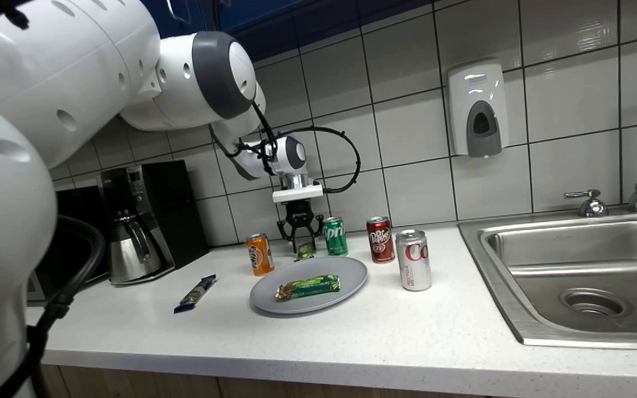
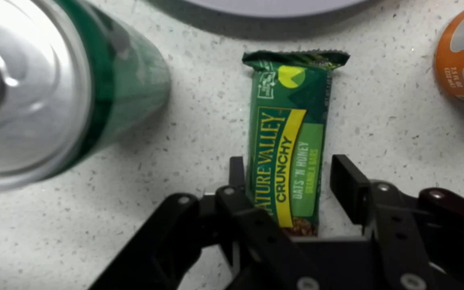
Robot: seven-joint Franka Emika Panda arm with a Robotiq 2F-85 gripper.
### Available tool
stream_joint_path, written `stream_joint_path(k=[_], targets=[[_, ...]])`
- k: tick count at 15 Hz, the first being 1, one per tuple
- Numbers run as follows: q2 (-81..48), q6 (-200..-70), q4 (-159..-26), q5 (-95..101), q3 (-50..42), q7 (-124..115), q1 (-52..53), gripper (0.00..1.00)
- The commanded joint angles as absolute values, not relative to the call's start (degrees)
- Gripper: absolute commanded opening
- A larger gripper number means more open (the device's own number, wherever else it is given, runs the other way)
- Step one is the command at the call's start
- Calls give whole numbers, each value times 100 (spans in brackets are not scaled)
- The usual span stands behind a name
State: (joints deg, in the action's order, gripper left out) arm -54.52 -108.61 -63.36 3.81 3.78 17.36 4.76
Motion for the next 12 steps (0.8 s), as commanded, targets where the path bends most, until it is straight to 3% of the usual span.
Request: stream_joint_path(k=[1, 2, 3, 12], targets=[[-5457, -10741, -6133, 367, 430, 1685, 436, 89], [-5434, -10756, -6144, 371, 429, 1686, 438, 98], [-5402, -10771, -6165, 374, 430, 1690, 439, 100], [-5120, -10870, -6359, 409, 407, 1707, 429, 100]])
